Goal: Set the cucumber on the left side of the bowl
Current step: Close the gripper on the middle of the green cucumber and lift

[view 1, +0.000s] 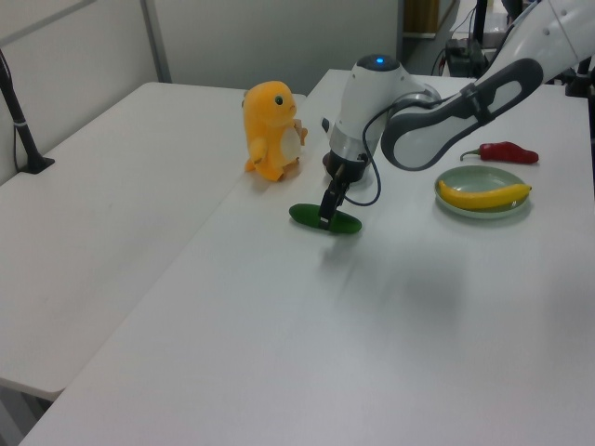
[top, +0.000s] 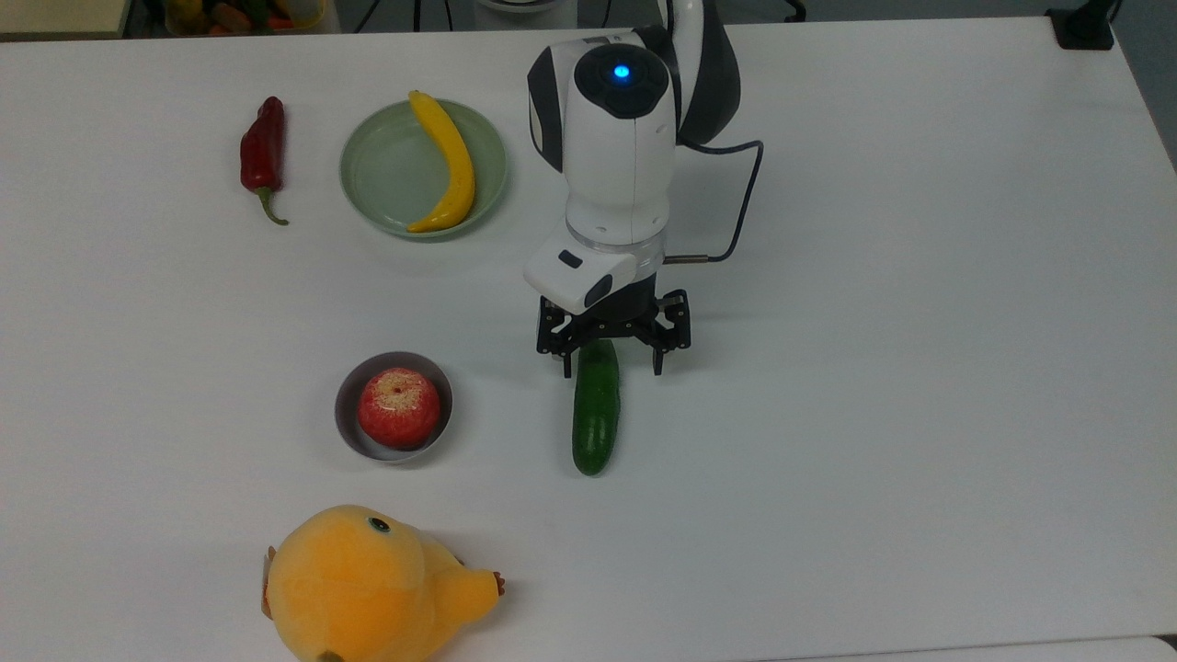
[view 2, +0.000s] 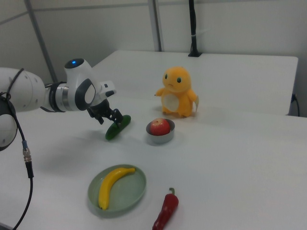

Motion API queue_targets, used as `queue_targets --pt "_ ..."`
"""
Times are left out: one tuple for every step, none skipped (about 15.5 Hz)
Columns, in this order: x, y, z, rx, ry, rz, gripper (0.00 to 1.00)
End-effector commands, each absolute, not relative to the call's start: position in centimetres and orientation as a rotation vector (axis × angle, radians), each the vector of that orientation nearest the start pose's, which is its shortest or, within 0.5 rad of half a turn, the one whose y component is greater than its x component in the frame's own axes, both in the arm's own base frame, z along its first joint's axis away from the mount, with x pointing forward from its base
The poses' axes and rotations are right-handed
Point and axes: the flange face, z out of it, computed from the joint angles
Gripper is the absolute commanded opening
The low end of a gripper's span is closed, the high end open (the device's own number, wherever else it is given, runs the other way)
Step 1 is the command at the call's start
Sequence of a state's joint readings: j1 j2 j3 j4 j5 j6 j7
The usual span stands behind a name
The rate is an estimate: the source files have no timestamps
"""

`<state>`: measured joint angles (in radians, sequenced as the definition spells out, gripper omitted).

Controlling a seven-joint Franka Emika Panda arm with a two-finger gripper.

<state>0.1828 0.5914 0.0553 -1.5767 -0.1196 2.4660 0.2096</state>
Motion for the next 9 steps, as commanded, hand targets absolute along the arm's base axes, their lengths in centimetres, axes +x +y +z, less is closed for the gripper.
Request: queue_targets --pt "71.15 16.60 31.41 -3.123 -0.159 -0.517 1.00" --pt "71.14 16.61 31.19 -3.132 -0.174 -0.517 1.00" --pt "71.14 16.61 31.19 -3.135 -0.182 -0.519 0.95" --pt "71.14 16.61 31.18 -3.137 -0.185 -0.521 0.84" --pt "71.06 16.81 31.11 -3.138 -0.193 -0.519 0.70" --pt "71.12 16.71 31.19 -3.138 -0.193 -0.521 0.56" --pt "71.11 16.61 31.11 -3.140 -0.189 -0.519 0.42" --pt "71.06 16.81 31.11 -3.138 -0.195 -0.519 0.30" --pt "71.06 16.81 31.11 -3.138 -0.195 -0.519 0.19"
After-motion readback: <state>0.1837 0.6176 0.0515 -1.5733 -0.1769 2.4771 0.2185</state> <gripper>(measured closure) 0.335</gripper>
